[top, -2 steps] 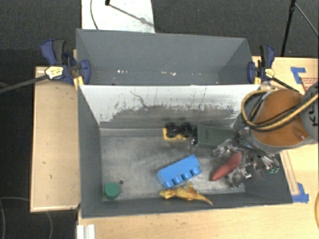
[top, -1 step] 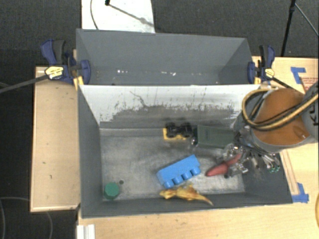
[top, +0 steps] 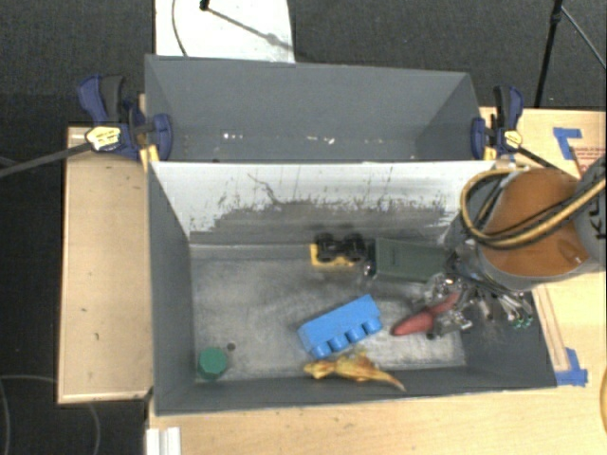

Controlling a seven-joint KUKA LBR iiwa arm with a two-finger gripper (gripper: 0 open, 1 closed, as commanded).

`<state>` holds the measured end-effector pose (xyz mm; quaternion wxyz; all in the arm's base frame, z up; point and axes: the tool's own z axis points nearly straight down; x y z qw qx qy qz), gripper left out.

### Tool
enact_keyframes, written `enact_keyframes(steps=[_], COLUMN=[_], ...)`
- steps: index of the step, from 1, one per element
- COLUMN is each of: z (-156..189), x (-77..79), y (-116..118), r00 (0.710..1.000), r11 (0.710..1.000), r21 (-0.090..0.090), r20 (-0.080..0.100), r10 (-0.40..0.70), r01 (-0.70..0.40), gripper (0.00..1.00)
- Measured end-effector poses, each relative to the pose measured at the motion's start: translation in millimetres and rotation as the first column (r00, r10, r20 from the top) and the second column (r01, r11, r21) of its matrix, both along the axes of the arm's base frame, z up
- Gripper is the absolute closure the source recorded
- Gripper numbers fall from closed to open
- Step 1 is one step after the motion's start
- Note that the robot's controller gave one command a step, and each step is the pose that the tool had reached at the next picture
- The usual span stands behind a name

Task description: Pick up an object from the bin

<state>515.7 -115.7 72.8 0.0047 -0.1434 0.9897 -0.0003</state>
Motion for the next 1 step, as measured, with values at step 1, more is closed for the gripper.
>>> enact_keyframes(steps=[1], z=[146.4], x=[-10.8], y=[20.6], r00=[0.996], r11=[0.996], r21=[-0.001], r20=[-0.005], r10=[0.084], r01=[-0.084], gripper=[1.0])
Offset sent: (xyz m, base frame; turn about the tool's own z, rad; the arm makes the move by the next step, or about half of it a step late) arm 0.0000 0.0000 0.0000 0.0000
